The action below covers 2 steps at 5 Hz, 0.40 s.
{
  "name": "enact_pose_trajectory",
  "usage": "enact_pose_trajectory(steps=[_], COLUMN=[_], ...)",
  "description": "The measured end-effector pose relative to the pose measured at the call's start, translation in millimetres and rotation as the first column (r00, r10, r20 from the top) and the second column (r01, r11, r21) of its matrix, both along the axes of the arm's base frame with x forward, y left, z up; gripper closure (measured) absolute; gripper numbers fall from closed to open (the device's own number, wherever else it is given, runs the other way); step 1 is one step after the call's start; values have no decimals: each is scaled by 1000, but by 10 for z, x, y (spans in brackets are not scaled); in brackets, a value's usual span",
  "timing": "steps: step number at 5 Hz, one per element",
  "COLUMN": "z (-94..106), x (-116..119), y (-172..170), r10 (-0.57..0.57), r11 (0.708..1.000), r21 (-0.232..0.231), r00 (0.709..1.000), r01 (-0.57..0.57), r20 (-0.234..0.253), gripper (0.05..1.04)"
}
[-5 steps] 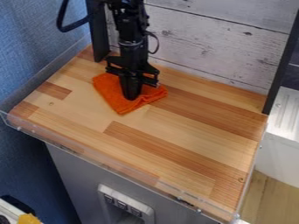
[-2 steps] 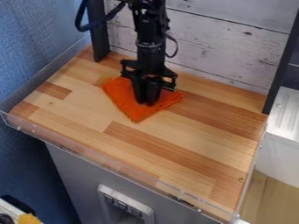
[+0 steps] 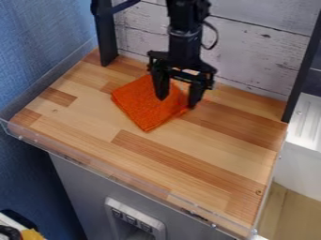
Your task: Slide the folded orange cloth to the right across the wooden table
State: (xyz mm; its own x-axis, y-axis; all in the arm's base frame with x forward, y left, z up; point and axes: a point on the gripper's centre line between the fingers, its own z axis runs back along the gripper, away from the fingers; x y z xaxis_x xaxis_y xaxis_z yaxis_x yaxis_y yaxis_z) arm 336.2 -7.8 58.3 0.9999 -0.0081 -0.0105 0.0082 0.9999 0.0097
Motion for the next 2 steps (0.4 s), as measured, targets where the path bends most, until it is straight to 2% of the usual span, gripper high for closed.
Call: enact_pose_trajectory(steps=[2], z=[282], x=[-132], y=[-382], r10=[7], r11=[1000], r21=[10], r00=[999], r01=[-7], r20=[42], gripper=[83])
